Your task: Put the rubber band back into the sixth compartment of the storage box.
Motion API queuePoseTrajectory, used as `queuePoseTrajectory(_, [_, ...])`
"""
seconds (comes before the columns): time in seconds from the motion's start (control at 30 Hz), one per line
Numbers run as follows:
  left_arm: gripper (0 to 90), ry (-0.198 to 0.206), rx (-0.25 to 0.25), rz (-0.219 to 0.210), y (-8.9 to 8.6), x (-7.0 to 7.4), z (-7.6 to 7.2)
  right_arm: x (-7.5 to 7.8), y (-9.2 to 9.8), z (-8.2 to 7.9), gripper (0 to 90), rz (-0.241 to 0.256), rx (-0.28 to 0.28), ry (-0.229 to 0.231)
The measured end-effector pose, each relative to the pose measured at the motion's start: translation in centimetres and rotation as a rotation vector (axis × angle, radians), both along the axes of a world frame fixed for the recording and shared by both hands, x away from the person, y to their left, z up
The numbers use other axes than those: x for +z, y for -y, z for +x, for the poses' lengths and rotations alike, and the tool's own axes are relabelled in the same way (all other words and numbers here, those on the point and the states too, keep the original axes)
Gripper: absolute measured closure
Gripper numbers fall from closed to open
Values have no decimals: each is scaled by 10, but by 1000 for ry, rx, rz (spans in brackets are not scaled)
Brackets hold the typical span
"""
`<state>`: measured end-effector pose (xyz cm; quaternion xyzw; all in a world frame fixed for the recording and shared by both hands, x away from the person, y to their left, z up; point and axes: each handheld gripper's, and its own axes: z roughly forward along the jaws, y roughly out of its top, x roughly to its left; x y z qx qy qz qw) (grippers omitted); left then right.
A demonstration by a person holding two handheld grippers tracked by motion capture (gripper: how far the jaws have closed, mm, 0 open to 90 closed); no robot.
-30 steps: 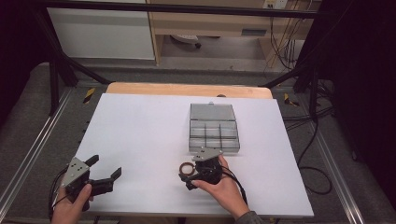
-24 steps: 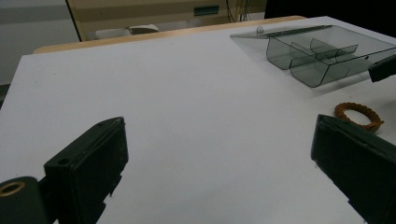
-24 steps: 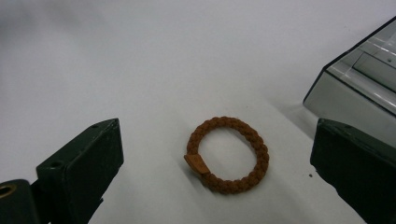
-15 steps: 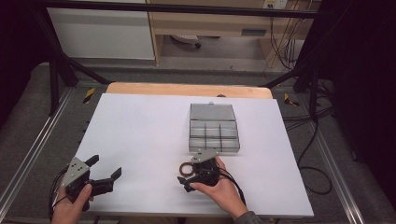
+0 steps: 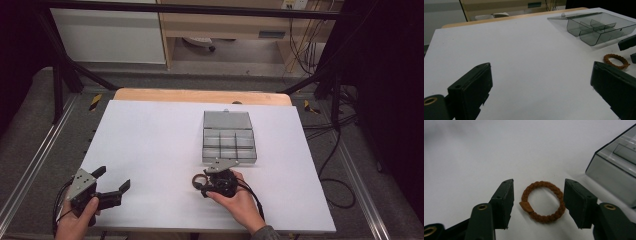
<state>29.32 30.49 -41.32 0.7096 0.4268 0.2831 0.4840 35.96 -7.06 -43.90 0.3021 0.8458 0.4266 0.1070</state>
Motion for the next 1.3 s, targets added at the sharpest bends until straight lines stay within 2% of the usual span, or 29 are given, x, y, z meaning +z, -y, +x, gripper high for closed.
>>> queuePoseTrajectory(0.33, [42, -1, -3, 2, 1, 0, 0, -16, -16, -3, 617, -100, 56, -16])
queuePoseTrajectory(0.5, [42, 0, -2, 3, 1, 0, 0, -16, -14, -1, 771, -111, 44, 9])
queuePoseTrajectory(0.63, [42, -1, -1, 3, 1, 0, 0, -16, -16, -4, 834, -129, 59, 33])
queuePoseTrajectory(1.3, [42, 2, 0, -2, 1, 0, 0, -12, -15, -5, 843, -111, 79, 54])
